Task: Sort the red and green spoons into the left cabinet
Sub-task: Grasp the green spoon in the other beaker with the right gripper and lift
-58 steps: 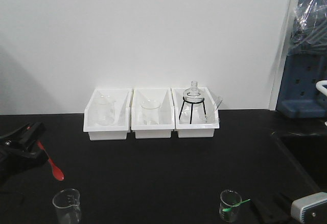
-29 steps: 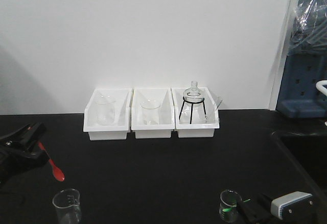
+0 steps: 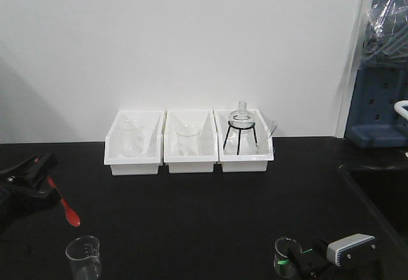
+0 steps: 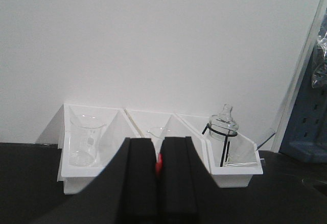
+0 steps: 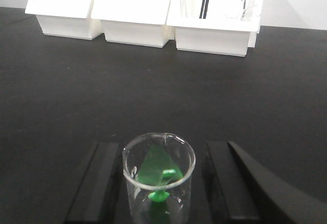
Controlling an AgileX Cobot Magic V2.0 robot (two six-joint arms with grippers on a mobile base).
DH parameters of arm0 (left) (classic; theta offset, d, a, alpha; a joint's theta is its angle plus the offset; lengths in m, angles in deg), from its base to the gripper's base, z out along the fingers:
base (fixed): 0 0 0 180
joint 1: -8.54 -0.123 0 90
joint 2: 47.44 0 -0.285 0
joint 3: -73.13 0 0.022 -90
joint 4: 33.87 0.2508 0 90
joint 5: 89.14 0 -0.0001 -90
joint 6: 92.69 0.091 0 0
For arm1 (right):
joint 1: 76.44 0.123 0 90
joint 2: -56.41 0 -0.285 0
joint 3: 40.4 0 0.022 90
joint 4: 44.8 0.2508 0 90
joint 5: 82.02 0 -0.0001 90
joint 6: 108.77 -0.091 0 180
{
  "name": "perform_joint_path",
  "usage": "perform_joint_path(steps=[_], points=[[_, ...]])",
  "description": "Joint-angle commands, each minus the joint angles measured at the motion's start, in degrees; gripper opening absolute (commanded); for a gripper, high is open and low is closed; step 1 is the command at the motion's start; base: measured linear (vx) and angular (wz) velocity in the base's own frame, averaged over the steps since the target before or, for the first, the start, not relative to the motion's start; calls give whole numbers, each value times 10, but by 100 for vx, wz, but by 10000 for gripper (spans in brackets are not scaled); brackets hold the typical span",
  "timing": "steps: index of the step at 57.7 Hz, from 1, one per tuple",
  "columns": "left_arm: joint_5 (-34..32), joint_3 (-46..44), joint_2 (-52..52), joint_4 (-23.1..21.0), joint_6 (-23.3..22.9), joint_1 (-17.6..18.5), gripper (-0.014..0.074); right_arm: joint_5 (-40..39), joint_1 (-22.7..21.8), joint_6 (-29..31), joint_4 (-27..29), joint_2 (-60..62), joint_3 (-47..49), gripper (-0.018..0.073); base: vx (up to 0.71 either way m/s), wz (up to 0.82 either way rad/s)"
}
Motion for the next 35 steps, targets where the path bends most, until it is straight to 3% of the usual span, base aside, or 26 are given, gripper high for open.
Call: perform_joint_path(steps=[1,11,35], points=[[-42,-14,-21,-10,-5,2,-6,-99,-2,-1,-3,20,14,424,0,0],[-42,-14,-20,-10,-5,2,-6,-88,-2,-1,-3,20,14,387,0,0],[-42,-14,-20,-10,-5,2,-6,-70,-2,-1,-3,20,14,155,0,0]])
